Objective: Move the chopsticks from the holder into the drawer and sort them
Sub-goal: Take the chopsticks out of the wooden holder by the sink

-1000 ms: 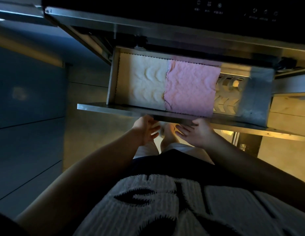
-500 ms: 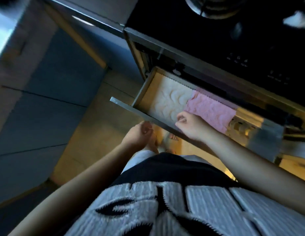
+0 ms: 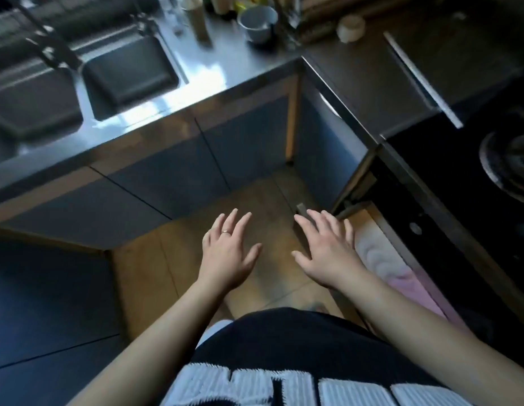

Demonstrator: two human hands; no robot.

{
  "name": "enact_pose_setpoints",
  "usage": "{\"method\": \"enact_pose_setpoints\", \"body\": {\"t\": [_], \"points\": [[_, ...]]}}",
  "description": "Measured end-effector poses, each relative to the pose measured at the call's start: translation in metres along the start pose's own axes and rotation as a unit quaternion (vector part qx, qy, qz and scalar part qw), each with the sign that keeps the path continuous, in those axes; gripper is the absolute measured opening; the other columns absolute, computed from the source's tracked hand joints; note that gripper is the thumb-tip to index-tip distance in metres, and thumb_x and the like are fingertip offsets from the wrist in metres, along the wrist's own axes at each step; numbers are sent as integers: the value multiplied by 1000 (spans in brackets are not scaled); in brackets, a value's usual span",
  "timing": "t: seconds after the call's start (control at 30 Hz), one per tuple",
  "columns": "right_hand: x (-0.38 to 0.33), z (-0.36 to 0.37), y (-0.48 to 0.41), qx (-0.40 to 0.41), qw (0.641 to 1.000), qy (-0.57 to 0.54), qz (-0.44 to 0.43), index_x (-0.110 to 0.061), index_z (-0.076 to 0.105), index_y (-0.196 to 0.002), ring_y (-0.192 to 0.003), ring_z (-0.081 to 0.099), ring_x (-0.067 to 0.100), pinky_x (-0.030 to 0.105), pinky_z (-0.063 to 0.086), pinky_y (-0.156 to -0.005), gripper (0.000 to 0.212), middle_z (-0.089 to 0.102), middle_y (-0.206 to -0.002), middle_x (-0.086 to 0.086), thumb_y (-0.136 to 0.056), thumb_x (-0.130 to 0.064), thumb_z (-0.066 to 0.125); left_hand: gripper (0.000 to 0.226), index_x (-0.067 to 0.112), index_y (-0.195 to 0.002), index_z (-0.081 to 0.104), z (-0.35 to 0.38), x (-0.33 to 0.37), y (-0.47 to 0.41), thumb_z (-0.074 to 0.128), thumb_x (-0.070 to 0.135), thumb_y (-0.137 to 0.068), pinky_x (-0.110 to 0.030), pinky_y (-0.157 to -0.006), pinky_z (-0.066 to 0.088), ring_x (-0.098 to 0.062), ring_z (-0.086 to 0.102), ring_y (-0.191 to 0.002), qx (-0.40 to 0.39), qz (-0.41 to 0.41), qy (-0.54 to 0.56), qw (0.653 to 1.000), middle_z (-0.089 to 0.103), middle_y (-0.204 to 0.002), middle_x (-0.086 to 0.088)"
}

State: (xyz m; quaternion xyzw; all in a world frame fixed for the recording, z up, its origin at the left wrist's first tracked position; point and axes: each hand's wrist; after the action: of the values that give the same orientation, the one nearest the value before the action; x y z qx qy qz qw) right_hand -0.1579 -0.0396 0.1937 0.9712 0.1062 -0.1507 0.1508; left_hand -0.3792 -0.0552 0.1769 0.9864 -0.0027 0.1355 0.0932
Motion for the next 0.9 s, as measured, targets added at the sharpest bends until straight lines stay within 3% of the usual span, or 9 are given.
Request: {"method": "enact_pose_setpoints", "body": {"t": [0.47,0.9], "points": [[-309,35,-132,38,976,72,-202,-38,13,-147,-147,7,21,54,1,-116,73,16,-159,-3,-86,-54,50,74,37,-152,8,-115,-292,36,33,66,-89,-51,-117,4,-23,-4,-149,88,-161,1,983,8,-163,2],[-524,53,-242,-13,912,93,-400,-35,13,-149,-148,7,24,53,0,-118,71,14,-160,0,-89,-51,46,76,36,-152,12,-170,-461,50,29,68,-85,-51,-116,2,-20,-4,-148,168,-348,73,919,10,-163,3]]}}
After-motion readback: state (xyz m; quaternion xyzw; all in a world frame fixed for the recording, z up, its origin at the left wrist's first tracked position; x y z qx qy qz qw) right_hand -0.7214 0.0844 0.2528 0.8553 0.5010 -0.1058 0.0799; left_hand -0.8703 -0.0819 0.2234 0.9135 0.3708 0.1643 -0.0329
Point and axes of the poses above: each hand's wrist, its own y-axis away from the middle knuckle, its own z-axis out of the palm, x = y × z
